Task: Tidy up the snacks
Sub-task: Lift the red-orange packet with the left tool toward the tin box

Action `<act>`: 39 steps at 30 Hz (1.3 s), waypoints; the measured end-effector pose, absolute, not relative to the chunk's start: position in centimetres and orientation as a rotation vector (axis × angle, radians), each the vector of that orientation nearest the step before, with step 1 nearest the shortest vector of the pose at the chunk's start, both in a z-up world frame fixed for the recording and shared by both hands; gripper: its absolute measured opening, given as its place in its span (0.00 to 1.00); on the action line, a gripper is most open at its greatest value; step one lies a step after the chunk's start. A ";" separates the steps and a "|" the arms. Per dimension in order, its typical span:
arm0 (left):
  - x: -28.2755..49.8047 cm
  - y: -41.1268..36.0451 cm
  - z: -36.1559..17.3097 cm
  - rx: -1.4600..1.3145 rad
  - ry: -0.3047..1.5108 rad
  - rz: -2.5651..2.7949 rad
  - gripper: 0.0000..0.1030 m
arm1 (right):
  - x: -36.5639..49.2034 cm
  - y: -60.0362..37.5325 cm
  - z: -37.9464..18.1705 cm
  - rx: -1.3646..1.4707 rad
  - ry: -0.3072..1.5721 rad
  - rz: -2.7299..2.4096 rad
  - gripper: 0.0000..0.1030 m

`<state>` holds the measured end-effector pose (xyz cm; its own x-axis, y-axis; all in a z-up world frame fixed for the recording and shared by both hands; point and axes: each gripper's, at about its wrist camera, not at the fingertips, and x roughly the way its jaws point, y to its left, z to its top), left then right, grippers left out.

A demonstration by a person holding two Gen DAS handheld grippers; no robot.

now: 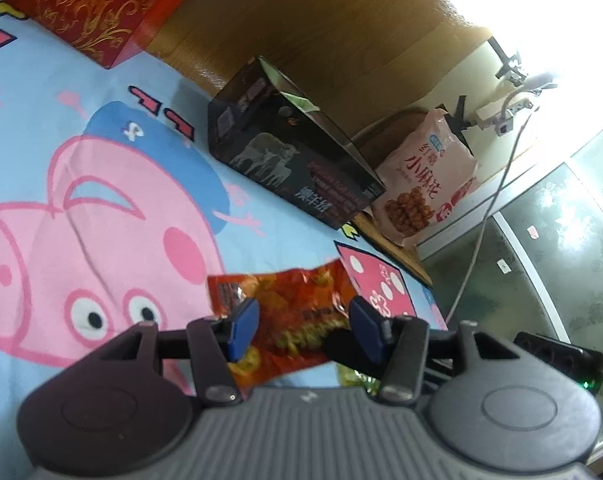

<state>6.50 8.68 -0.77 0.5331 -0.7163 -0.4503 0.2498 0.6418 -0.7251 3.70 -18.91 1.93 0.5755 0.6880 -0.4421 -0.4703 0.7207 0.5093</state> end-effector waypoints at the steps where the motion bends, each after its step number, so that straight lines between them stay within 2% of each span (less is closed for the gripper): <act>1: 6.7 8.8 -1.1 -0.667 0.826 -0.627 0.50 | 3.9 -19.2 1.7 0.393 0.687 0.700 0.20; 6: 7.3 10.0 -2.2 -0.766 0.849 -0.638 0.48 | 5.2 -20.1 0.7 0.539 0.774 0.708 0.25; 9: 7.2 9.9 -2.2 -0.756 0.844 -0.639 0.48 | 5.6 -19.7 0.4 0.560 0.801 0.712 0.37; 11: 7.1 9.9 -2.2 -0.751 0.841 -0.639 0.48 | 5.8 -19.1 0.1 0.543 0.823 0.706 0.37; 12: 7.1 9.9 -2.2 -0.753 0.840 -0.638 0.48 | 5.9 -18.8 -0.1 0.543 0.833 0.696 0.33; 13: 7.1 10.1 -2.2 -0.757 0.839 -0.637 0.48 | 6.0 -19.0 -0.2 0.548 0.827 0.685 0.21; 16: 7.1 10.5 -2.1 -0.778 0.840 -0.643 0.52 | 6.2 -19.8 -0.7 0.628 0.839 0.675 0.20; 20: 6.6 11.4 -1.6 -0.786 0.809 -0.620 0.66 | 6.2 -21.8 -0.8 0.767 0.846 0.667 0.20; 30: 5.8 11.1 -1.1 -0.822 0.803 -0.660 0.68 | 6.1 -25.7 -2.0 1.087 0.860 0.685 0.19; 33: 6.0 10.4 -0.8 -0.829 0.810 -0.686 0.60 | 6.1 -25.8 -1.7 1.107 0.860 0.709 0.20; 35: 6.4 9.7 -0.5 -0.814 0.815 -0.703 0.45 | 6.2 -25.7 -1.3 1.105 0.858 0.727 0.20; 37: 7.0 8.9 0.2 -0.783 0.815 -0.725 0.39 | 6.4 -25.6 -0.6 1.082 0.844 0.734 0.20; 39: 7.9 8.2 1.1 -0.747 0.808 -0.733 0.39 | 6.8 -25.7 0.2 1.060 0.822 0.733 0.20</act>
<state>7.85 8.15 1.13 0.4864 -0.7978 -0.3564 0.2769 0.5276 -0.8031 6.79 -25.71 0.20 0.5030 0.8360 -0.2192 -0.1219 0.3197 0.9396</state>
